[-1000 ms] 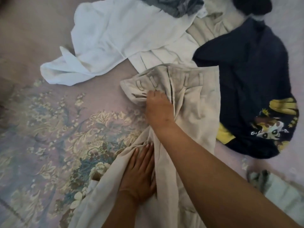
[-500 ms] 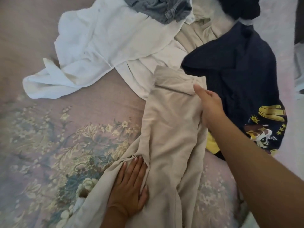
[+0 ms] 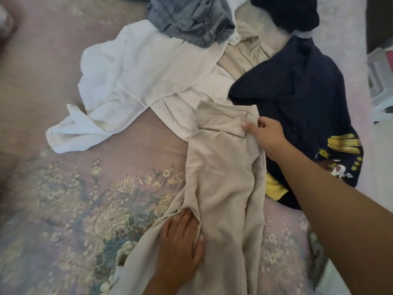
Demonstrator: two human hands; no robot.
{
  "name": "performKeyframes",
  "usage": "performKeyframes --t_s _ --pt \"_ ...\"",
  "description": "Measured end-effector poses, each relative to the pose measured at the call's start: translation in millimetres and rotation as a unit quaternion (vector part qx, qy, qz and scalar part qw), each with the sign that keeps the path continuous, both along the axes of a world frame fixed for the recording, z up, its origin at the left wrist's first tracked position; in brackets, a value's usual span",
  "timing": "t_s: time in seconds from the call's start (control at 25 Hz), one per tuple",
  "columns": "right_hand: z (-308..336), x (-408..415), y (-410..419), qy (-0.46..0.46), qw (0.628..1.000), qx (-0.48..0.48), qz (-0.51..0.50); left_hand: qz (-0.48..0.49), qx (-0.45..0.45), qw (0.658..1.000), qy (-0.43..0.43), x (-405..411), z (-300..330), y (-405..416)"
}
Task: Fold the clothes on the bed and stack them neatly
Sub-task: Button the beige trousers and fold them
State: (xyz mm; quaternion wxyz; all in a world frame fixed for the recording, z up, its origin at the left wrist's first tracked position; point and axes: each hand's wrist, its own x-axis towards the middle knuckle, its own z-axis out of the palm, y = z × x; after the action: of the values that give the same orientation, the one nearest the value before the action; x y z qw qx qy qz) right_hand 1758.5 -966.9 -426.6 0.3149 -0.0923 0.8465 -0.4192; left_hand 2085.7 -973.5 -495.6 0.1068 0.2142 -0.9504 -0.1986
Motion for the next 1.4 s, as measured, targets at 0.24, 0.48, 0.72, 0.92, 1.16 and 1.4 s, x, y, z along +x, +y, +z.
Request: performKeyframes --t_s 0.24,0.48,0.72,0.92,1.16,1.4 --pt "11 90 39 0.361 0.919 -0.053 0.153 0.321 0.368 0.868 0.091 -86 95 -95" --pt "30 143 75 0.499 0.839 -0.144 0.165 0.285 0.495 0.821 -0.02 -139 152 -165" --pt "59 165 86 0.455 0.859 -0.165 0.166 0.044 0.464 0.848 -0.251 -143 182 -163" --pt "73 173 96 0.295 0.942 -0.108 0.114 0.048 0.476 0.862 -0.165 -99 189 -161" --pt "95 175 92 0.11 0.982 -0.151 0.005 0.15 0.469 0.859 -0.14 -89 185 -139" --pt "115 163 75 0.026 0.987 -0.147 -0.055 0.225 0.383 0.892 -0.085 -98 200 -150"
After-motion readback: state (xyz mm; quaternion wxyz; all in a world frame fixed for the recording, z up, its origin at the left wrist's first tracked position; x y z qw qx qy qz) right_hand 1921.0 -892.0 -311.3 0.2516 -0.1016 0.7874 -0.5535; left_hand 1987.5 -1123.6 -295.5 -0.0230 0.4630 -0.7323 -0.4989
